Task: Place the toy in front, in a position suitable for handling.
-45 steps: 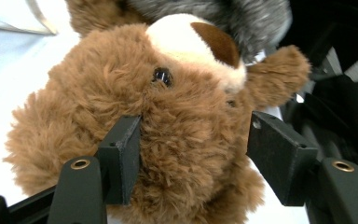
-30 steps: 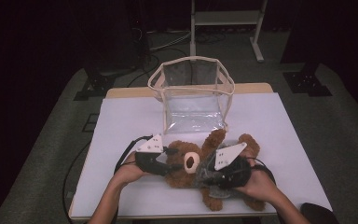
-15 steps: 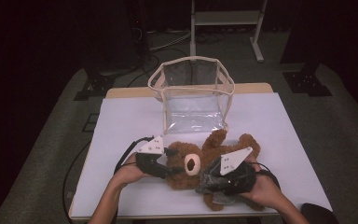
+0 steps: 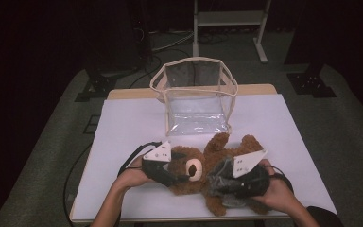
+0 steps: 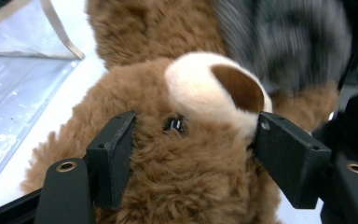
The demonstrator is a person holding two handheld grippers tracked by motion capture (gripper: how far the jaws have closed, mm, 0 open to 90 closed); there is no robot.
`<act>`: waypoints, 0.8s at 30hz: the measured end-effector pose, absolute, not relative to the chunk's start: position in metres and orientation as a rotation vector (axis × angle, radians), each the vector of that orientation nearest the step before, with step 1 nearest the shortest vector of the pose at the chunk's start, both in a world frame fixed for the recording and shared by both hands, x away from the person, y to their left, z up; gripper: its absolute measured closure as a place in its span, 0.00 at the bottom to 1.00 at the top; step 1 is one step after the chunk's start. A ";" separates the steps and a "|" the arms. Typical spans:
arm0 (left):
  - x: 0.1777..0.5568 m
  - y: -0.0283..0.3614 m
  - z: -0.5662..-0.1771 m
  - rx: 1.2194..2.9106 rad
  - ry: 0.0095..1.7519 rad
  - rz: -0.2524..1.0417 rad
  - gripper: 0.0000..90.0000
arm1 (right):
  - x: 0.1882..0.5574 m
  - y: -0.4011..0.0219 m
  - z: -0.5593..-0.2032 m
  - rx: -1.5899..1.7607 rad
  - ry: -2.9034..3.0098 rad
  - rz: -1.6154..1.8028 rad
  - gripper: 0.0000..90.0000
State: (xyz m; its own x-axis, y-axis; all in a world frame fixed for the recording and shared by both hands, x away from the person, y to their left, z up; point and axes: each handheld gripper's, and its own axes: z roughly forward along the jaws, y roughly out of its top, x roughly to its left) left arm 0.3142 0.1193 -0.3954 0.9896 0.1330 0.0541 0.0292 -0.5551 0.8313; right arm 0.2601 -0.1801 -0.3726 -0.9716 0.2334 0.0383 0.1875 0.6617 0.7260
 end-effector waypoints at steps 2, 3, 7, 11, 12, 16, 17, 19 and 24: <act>0.314 0.119 -0.395 2.163 0.105 0.125 0.34 | 0.269 -0.184 -0.362 0.374 2.771 1.284 0.80; 0.313 0.119 -0.395 2.171 0.094 0.116 0.34 | 0.274 -0.183 -0.358 0.383 2.753 1.312 0.80; 0.309 0.121 -0.394 2.183 0.062 0.083 0.36 | 0.294 -0.161 -0.355 0.362 2.734 1.250 0.79; 0.309 0.122 -0.394 2.186 0.062 0.079 0.37 | 0.294 -0.152 -0.361 0.342 2.729 1.231 0.71; 0.310 0.122 -0.394 2.178 0.071 0.077 0.37 | 0.294 -0.152 -0.361 0.342 2.729 1.231 0.71; 0.310 0.122 -0.394 2.177 0.073 0.078 0.36 | 0.295 -0.162 -0.350 0.367 2.708 1.283 0.61; 0.310 0.121 -0.394 2.179 0.070 0.078 0.36 | 0.297 -0.162 -0.349 0.366 2.717 1.296 0.59; 0.309 0.121 -0.394 2.188 0.066 0.078 0.36 | 0.301 -0.160 -0.350 0.373 2.733 1.304 0.57; 0.309 0.121 -0.395 2.201 0.062 0.073 0.36 | 0.310 -0.149 -0.366 0.399 2.769 1.280 0.72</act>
State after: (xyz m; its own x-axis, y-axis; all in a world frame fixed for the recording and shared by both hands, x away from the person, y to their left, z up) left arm 0.3087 0.1211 -0.3945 0.9970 0.0713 0.0297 0.0181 -0.5896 0.8075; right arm 0.3104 -0.1490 -0.3661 -0.9643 0.2602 0.0494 0.2062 0.6205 0.7566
